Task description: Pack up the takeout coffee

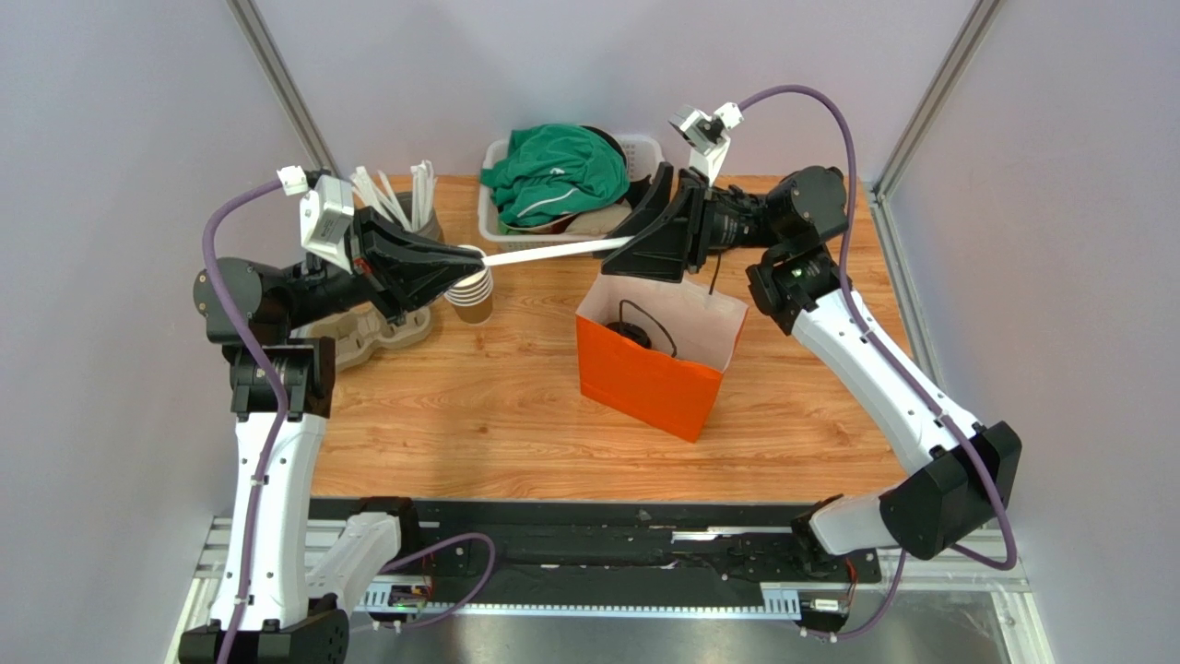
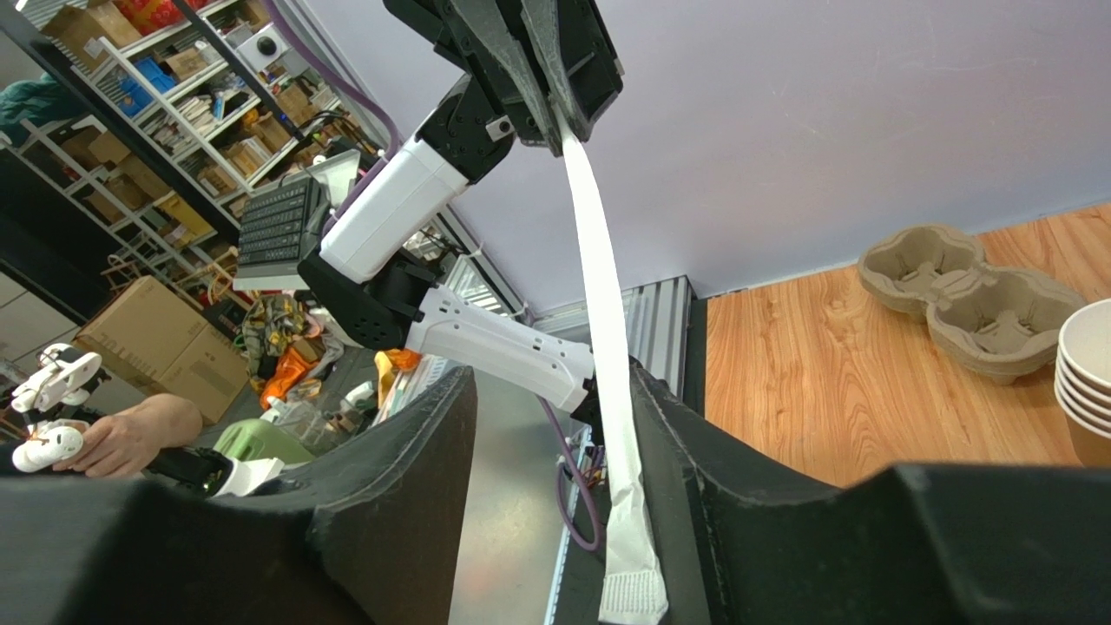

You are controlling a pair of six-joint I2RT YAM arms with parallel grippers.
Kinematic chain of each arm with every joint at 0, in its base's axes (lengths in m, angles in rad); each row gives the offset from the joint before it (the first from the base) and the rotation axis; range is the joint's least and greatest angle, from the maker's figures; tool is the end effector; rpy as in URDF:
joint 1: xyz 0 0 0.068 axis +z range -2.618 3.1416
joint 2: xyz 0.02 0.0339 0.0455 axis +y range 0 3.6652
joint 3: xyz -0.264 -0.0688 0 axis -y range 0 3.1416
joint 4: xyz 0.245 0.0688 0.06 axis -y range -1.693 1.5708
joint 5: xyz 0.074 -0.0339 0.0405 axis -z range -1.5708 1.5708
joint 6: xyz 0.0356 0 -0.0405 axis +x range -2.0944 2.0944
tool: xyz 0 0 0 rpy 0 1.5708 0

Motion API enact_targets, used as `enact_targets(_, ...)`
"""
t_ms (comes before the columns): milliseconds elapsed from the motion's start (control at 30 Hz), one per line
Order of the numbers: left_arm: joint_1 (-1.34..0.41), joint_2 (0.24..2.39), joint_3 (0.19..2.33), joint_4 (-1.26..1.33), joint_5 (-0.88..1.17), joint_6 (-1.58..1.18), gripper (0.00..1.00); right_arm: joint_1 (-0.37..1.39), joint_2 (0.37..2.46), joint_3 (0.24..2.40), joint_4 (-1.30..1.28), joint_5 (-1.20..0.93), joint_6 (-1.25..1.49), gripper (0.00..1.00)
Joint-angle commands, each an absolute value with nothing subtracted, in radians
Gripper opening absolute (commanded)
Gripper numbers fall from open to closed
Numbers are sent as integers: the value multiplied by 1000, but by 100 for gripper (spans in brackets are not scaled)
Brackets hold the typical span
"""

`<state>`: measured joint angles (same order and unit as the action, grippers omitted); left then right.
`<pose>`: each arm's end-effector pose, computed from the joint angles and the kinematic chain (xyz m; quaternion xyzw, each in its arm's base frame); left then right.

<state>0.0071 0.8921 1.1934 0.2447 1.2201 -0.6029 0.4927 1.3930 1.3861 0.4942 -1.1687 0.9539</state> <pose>0.1444 -0.0324 0.4938 0.3556 0.5332 -0.4782 0.6005 0.2457 0.1691 0.4728 -0.3619 0.5267 0.6862 0.3474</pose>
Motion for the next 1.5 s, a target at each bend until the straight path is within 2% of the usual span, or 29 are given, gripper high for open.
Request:
enact_targets(0,5,888,1186,258,1204,-571,11,503,1410,1437,558,-1170,988,44)
enact_targets(200,3,888,1181,247,1200,-557,11,503,1428,1442,560,-1169,991,39)
enact_targets(500,3,890,1181,232,1195,-546,13,505,1430,1450,549,-1167,982,24)
enact_targets(667,5,891,1181,222,1195,-537,14,505,1434,1453,546,-1169,977,22)
enact_targets(800,5,888,1180,218,1193,-529,16,505,1439,1456,543,-1170,976,17)
enact_targets(967,5,887,1178,209,1189,-525,27,505,1437,1457,517,-1170,956,10)
enact_targets(1000,5,885,1181,204,1187,-522,32,505,1437,1459,514,-1169,954,9)
enact_targets(1033,3,887,1180,204,1184,-520,41,506,1434,1459,509,-1169,948,9)
enact_targets(1100,5,884,1181,198,1180,-519,51,505,1433,1459,503,-1167,943,9)
enact_targets(1133,3,885,1181,192,1174,-515,60,505,1431,1460,491,-1167,933,9)
enact_targets(1200,3,887,1183,184,1170,-511,65,505,1430,1462,474,-1166,917,9)
enact_targets(1233,3,885,1184,181,1167,-509,73,506,1427,1463,454,-1166,911,9)
enact_targets(1300,3,885,1187,179,1166,-511,79,505,1427,1462,442,-1163,891,9)
enact_targets(1367,3,885,1190,173,1164,-511,91,505,1422,1463,413,-1158,861,9)
enact_targets(1467,3,879,1195,161,1164,-506,92,503,1414,1480,301,-1143,789,9)
